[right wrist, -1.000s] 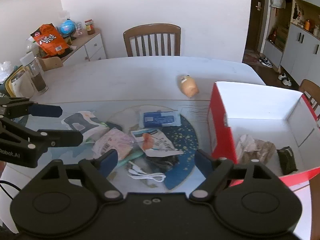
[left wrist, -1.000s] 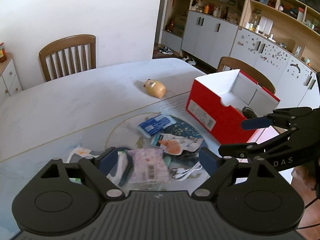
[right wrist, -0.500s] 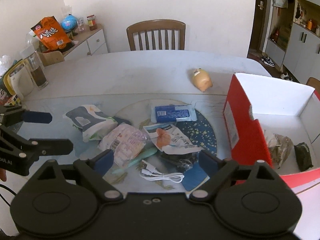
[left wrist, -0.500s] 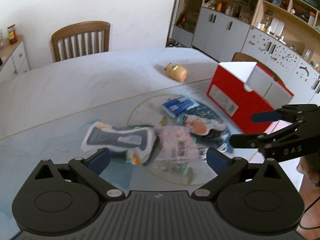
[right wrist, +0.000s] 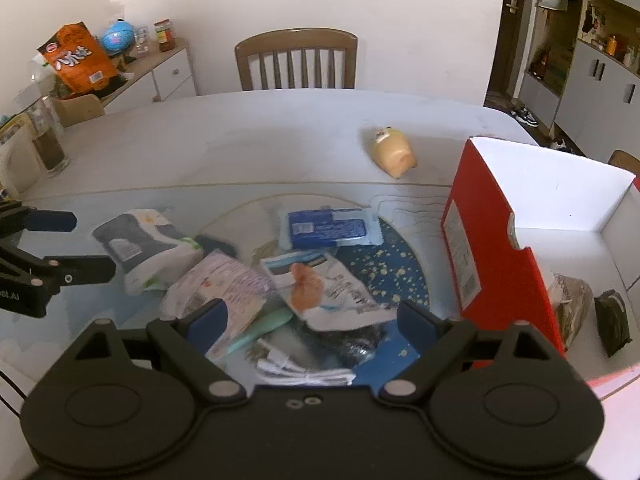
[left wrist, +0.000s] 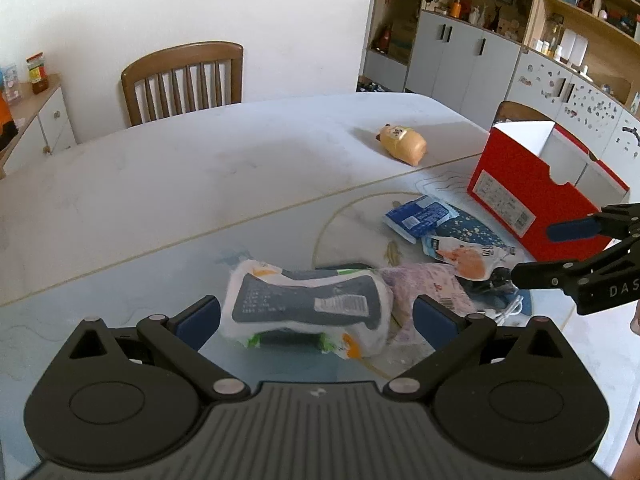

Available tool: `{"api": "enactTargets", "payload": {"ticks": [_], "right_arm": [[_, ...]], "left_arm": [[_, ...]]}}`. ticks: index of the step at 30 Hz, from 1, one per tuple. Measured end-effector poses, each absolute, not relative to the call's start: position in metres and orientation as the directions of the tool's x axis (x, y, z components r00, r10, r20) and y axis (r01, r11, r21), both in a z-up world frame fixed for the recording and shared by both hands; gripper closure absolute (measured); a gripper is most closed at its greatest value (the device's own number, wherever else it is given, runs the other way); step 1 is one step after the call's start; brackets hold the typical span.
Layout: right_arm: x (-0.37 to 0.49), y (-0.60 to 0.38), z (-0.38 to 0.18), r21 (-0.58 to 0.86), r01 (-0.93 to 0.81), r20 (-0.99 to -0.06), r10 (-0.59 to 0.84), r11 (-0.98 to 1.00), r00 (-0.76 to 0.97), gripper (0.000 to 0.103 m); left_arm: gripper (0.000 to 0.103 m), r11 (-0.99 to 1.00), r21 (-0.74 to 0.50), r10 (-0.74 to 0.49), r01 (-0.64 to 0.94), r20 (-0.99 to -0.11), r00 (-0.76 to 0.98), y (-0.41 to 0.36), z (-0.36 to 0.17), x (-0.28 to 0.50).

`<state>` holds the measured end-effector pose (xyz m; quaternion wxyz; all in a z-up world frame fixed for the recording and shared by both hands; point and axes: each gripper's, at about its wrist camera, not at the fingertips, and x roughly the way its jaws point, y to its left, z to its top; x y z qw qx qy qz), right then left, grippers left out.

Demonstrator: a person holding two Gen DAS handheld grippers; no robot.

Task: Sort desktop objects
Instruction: 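Grasp the white-and-grey bag with the left tool while the right tool grasps the white sausage packet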

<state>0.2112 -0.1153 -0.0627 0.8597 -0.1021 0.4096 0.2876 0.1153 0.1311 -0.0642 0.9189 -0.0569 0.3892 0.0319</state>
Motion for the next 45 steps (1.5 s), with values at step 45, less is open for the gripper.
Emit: {"api": "enactTargets", "payload": {"ticks": [45], "right_arm": [[0.266, -0.100, -0.119, 0.092, -0.574, -0.828, 0.382, 0.814, 0.410, 0.035]], "left_arm": [[0.035, 0.959, -0.241, -0.105, -0.147, -0.789, 0.606, 0.171, -0.105, 0.165]]}}
